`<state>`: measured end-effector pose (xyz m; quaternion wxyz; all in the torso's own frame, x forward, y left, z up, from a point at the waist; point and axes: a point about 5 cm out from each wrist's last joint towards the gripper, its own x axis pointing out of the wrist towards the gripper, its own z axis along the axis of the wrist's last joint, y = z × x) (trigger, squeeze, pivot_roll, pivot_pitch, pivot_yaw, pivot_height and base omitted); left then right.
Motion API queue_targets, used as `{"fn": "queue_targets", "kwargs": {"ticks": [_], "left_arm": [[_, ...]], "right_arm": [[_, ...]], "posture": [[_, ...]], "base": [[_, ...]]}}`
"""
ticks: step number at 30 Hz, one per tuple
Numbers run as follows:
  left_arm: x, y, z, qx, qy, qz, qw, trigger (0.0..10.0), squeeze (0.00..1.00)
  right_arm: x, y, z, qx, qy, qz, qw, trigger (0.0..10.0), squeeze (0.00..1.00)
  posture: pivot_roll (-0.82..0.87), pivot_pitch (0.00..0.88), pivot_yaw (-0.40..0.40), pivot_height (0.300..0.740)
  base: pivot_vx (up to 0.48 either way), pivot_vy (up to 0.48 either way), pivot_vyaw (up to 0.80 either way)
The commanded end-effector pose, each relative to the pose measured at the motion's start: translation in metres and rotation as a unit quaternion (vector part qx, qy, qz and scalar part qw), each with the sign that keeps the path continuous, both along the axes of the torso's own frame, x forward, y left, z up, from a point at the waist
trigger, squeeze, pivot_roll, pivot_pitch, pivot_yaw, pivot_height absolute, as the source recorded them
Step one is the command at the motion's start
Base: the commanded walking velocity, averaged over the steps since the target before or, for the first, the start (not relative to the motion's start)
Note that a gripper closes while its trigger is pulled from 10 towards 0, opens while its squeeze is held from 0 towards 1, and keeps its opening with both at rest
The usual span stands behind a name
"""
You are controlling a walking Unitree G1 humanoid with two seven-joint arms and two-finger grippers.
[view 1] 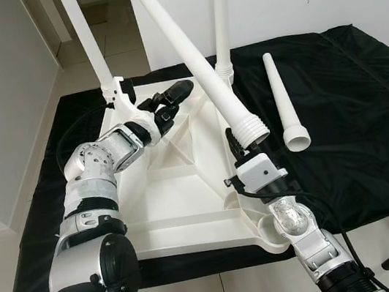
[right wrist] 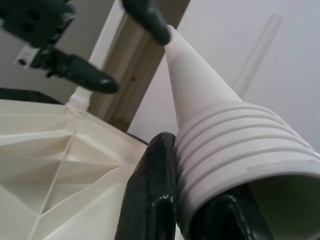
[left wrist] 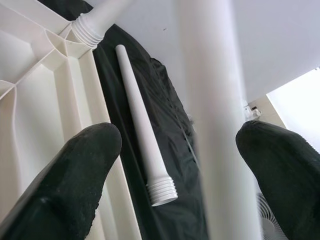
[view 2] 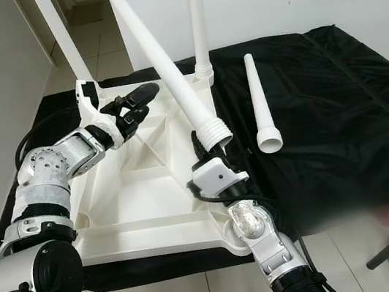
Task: Building children table
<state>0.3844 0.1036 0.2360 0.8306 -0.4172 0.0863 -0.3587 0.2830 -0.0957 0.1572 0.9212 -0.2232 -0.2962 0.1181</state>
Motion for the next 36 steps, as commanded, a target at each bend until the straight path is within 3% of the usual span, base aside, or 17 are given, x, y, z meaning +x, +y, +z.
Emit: {"fn": "queue_targets", "kwargs": {"ticks": [1, 4, 9, 18, 21, 24, 27, 33, 34, 35, 36], "left_arm": [[-0.001, -0.003, 0.004, -0.003, -0.009, -0.017, 1.0, 10.0, 0.0], [-0.002, -0.007, 0.005, -0.002, -0.012, -0.027, 1.0, 10.0, 0.0], [-0.007, -0.027, 0.01, 0.008, -0.026, -0.077, 0.997, 10.0, 0.0], [-0.005, -0.034, 0.012, 0.02, -0.028, -0.087, 0.996, 10.0, 0.0], [-0.001, -0.031, 0.017, 0.019, -0.025, -0.081, 0.996, 10.0, 0.0], [0.014, -0.013, 0.028, 0.016, 0.021, -0.037, 0.999, 10.0, 0.0], [0.02, -0.004, 0.033, 0.026, 0.025, -0.004, 0.999, 10.0, 0.0], [0.024, 0.004, 0.033, 0.036, 0.032, 0.022, 0.999, 10.0, 0.0], [0.025, 0.006, 0.033, 0.037, 0.035, 0.029, 0.998, 7.5, 0.0], [0.025, 0.007, 0.032, 0.036, 0.036, 0.032, 0.998, 4.1, 0.0], [0.025, 0.007, 0.032, 0.037, 0.035, 0.032, 0.998, 2.1, 0.0]], "right_arm": [[0.0, 0.006, 0.001, 0.0, 0.003, 0.02, 1.0, 10.0, 0.0], [0.0, 0.008, -0.001, -0.006, 0.006, 0.029, 1.0, 10.0, 0.0], [-0.006, 0.019, -0.007, -0.04, 0.016, 0.081, 0.996, 10.0, 0.0], [-0.009, 0.019, -0.007, -0.066, 0.004, 0.096, 0.993, 10.0, 0.0], [-0.011, 0.017, -0.007, -0.076, -0.002, 0.093, 0.993, 10.0, 0.0], [-0.015, 0.01, -0.009, -0.097, -0.01, 0.09, 0.991, 10.0, 0.0], [-0.015, 0.008, -0.01, -0.101, -0.011, 0.087, 0.991, 10.0, 0.0], [-0.014, 0.005, -0.009, -0.107, -0.016, 0.079, 0.991, 10.0, 0.0], [-0.014, 0.004, -0.009, -0.107, -0.016, 0.076, 0.991, 10.0, 0.0], [-0.014, 0.003, -0.009, -0.106, -0.016, 0.074, 0.991, 10.0, 0.0], [-0.014, 0.003, -0.009, -0.106, -0.016, 0.073, 0.992, 10.0, 0.0]], "posture": [[-0.11, 0.0, 0.071, 0.74], [-0.11, 0.0, 0.069, 0.74], [-0.11, 0.0, 0.067, 0.74], [-0.11, 0.0, 0.071, 0.74], [-0.11, 0.0, 0.07, 0.74], [-0.11, 0.0, 0.078, 0.74], [-0.11, 0.0, 0.079, 0.74], [-0.12, 0.0, 0.083, 0.74], [-0.12, 0.0, 0.086, 0.74], [-0.12, 0.0, 0.086, 0.74], [-0.12, 0.0, 0.086, 0.74]], "base": [[0.0, 0.0, 0.0], [0.0, 0.0, 0.0], [0.0, 0.0, 0.0], [0.0, 0.0, 0.0], [0.0, 0.0, 0.0], [0.0, 0.0, 0.0], [0.0, 0.0, 0.0], [0.0, 0.0, 0.0], [0.0, 0.0, 0.0], [0.0, 0.0, 0.0], [0.0, 0.0, 0.0]]}}
